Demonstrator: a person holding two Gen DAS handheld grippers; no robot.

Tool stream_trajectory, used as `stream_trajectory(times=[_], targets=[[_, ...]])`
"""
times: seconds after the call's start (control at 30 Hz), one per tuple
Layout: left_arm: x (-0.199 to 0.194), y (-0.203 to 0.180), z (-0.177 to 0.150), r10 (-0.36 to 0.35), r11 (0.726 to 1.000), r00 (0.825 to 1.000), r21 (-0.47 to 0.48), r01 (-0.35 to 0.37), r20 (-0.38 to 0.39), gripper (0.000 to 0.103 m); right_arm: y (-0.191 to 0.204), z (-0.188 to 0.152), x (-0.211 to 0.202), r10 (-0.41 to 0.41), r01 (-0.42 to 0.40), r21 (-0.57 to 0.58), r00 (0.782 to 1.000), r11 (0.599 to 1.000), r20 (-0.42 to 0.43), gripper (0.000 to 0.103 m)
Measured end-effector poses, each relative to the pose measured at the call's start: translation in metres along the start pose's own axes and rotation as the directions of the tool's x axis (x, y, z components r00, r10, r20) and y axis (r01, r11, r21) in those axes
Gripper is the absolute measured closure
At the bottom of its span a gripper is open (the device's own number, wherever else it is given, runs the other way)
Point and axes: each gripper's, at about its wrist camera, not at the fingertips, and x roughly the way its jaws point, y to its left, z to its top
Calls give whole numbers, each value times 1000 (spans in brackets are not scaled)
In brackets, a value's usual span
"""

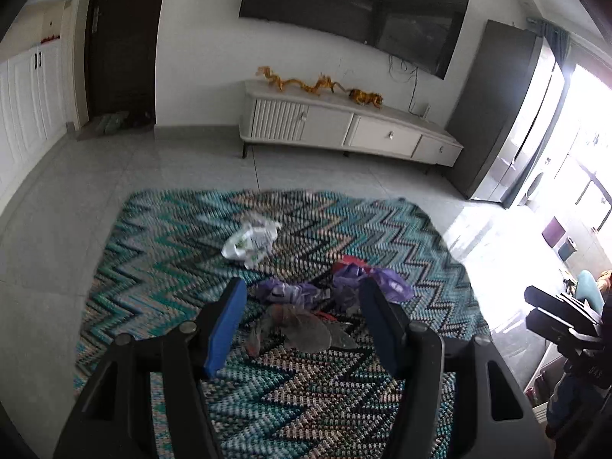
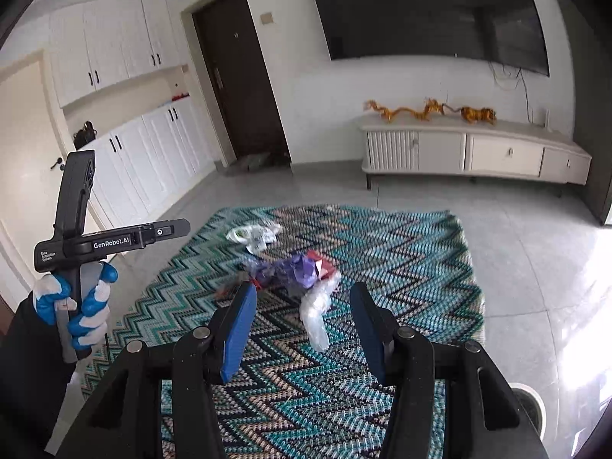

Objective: Collect trash
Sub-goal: 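Move both open tools back to the remaining trash on the rug, then grasp a clear plastic bag with the left tool while the right tool grasps purple plastic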

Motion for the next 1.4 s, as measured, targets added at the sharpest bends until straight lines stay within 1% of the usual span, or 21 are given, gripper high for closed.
stream_trajectory(times=[0.07, 0.2, 0.3, 0.43, 0.5, 0.63, 0.77, 0.9, 0.93, 0.97, 1.0, 1.03, 1.07, 1.13, 1.17, 1.27, 1.4], targets=[[23, 2, -7, -4, 1000, 999, -15, 4, -38, 43, -6, -5, 20, 3, -2, 7, 999, 1000, -36, 54], [63, 11, -21, 8, 999, 996, -41, -12, -94, 43, -16, -14, 66, 12, -9, 24, 993, 1000, -116, 54], [83, 18, -25, 9, 998, 994, -59, -15, -108, 43, -22, -23, 93, 17, -11, 41, 987, 999, -162, 54], [101, 22, -27, 19, 997, 993, -66, -27, -115, 43, -27, -27, 119, 21, -11, 49, 980, 999, -196, 54], [107, 25, -29, 19, 997, 993, -69, -27, -116, 43, -29, -27, 125, 21, -12, 52, 981, 999, -192, 54], [113, 27, -35, 24, 998, 993, -58, -31, -115, 43, -29, -20, 123, 30, -23, 49, 989, 999, -143, 54], [119, 27, -43, 18, 998, 994, -56, -24, -107, 43, -23, -8, 124, 55, -53, 22, 992, 998, -110, 54], [118, 19, -47, 23, 999, 995, -20, -25, -97, 44, -16, -2, 139, 73, -74, -1, 990, 997, -120, 62], [117, 17, -48, 21, 1000, 995, -13, -22, -93, 44, -15, -1, 144, 78, -79, -4, 989, 997, -126, 67], [116, 15, -48, 18, 1000, 996, -7, -19, -91, 44, -15, -1, 147, 85, -86, -4, 989, 996, -124, 75], [116, 13, -49, 17, 1000, 996, 1, -17, -90, 46, -15, -1, 150, 93, -94, 0, 988, 996, -127, 80], [115, 11, -50, 16, 1000, 996, 9, -16, -92, 54, -15, -1, 152, 100, -100, 4, 987, 995, -127, 90], [115, 10, -51, 14, 1000, 995, 13, -13, -98, 61, -14, -1, 153, 102, -102, 4, 987, 995, -123, 93], [114, 9, -53, 8, 1000, 994, 8, -7, -107, 70, -12, -2, 150, 120, -121, 2, 987, 993, -109, 95], [113, 8, -54, 5, 1000, 994, 6, -5, -107, 72, -11, -2, 147, 128, -129, -2, 986, 992, -107, 95], [105, 7, -57, -3, 1000, 995, -5, 2, -103, 76, -4, -2, 135, 135, -138, -20, 986, 990, -94, 96], [85, 1, -61, -5, 1000, 997, -4, 4, -78, 78, 3, -1, 110, 143, -144, -23, 988, 989, -58, 96]])
